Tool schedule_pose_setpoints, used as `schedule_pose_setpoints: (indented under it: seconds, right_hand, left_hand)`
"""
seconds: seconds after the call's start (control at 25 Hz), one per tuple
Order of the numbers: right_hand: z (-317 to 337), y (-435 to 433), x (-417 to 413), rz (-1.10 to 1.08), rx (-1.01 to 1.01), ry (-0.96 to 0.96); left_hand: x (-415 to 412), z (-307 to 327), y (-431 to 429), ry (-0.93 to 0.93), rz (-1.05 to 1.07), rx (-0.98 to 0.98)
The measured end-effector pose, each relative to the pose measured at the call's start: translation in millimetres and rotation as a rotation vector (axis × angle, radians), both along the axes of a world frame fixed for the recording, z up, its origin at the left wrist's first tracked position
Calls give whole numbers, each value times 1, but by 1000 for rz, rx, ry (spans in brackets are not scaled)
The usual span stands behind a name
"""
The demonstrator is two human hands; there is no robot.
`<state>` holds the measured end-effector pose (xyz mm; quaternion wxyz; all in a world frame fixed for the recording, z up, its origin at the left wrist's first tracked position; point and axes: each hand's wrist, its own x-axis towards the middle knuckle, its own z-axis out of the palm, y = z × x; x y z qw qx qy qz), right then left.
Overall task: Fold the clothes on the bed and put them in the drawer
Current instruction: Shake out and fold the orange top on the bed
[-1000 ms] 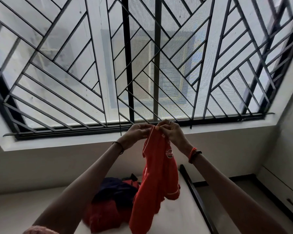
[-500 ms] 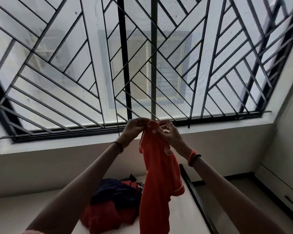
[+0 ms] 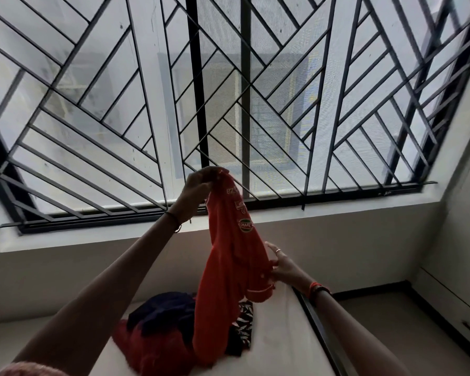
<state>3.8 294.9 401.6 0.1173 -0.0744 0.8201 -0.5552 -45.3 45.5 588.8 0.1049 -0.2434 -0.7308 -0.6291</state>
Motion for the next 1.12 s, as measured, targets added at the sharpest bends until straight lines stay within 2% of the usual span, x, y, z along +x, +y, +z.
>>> schedule_pose_setpoints:
  seconds: [0.16, 0.28, 0.36, 0.68, 0.84, 0.96, 1.04, 1.12]
  right_hand:
    - [-10, -1, -6, 95, -47, -176]
    - [-13, -8, -15, 253, 33, -250]
    - [-15, -17, -18, 237, 77, -242]
    - [-1, -6, -42, -284, 267, 38]
    - [30, 8, -59, -427, 418, 215]
    - [51, 15, -67, -450, 560, 337]
    - [63, 15, -67, -400, 638, 413]
    - [74, 14, -63, -346, 729, 525]
  left_hand:
    - [-8, 1, -15, 2, -10, -22]
    - [-13, -5, -20, -22, -53, -54]
    - [-17, -9, -24, -35, -67, -78]
    - [-11, -24, -66, 8, 177, -68]
    - [-20, -51, -94, -77, 349, -89]
    - [-31, -74, -114, -45, 467, -271]
    - [-35, -86, -122, 32, 521, -473]
    - [-29, -92, -122, 56, 535, -589]
